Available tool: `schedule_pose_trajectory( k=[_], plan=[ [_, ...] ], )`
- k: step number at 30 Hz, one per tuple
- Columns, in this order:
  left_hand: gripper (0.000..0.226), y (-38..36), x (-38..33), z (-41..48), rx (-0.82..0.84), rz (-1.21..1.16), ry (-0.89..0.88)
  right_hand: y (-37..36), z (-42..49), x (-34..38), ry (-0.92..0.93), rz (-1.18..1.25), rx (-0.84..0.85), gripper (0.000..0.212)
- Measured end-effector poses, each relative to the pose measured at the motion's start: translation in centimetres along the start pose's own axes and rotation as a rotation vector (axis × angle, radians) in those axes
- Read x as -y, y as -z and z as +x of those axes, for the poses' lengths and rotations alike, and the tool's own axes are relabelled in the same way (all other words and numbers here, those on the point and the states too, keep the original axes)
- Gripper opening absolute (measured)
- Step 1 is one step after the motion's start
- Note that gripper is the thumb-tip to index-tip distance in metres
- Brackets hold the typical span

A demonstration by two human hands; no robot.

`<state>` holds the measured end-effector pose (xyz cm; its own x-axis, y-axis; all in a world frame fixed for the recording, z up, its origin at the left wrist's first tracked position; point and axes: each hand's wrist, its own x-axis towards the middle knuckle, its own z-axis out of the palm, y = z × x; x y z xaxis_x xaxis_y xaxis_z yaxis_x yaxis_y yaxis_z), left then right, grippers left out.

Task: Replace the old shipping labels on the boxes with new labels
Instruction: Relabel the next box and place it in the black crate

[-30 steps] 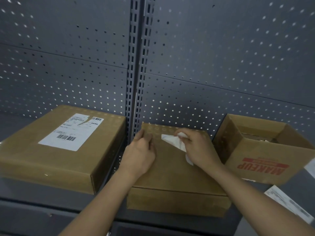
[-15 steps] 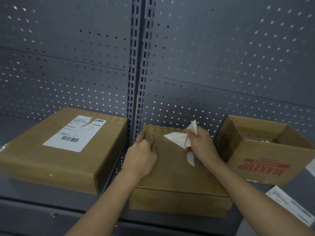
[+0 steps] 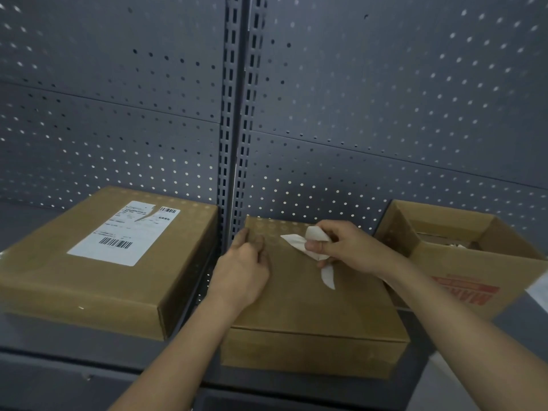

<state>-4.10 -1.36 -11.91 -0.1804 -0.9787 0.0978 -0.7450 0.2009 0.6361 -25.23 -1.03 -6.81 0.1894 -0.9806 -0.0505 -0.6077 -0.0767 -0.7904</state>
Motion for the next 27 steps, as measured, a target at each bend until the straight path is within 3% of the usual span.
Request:
schedule_pose_trajectory(
  k=[5,11,12,15,17,19,23,27],
  plan=[
    [0.045,0.1,0.0,-0.1,0.007,-0.011,0.006,-0.1,0.0,0.1,0.021,-0.074,0.008,0.031],
    [0.044,0.3,0.0,-0.2,0.015,-0.008,0.008,-0.7,-0.1,1.5,0.007,-0.105,-0.004,0.077],
    [0.044,0.3,0.0,-0.2,0.017,-0.01,0.01,-1.0,0.1,1.5,-0.025,-0.105,-0.029,0.077],
    [0.046,0.3,-0.1,-0.2,0.019,-0.007,0.015,-1.7,0.4,1.3,-0.015,-0.221,-0.127,0.034],
    [0.046,0.3,-0.1,-0.2,0.015,-0.007,0.013,-1.7,0.5,1.1,-0.025,-0.283,-0.147,0.022],
    [0.047,0.3,-0.1,-0.2,0.016,-0.007,0.014,-1.7,0.3,1.2,-0.058,-0.293,-0.136,0.021],
    [0.048,0.3,-0.1,-0.1,0.021,-0.005,0.015,-2.3,0.3,1.3,-0.016,-0.549,-0.191,0.044],
    [0.047,0.3,-0.1,-0.2,0.023,-0.004,0.011,-2.8,0.2,0.9,0.024,-0.562,-0.187,0.032]
  ],
)
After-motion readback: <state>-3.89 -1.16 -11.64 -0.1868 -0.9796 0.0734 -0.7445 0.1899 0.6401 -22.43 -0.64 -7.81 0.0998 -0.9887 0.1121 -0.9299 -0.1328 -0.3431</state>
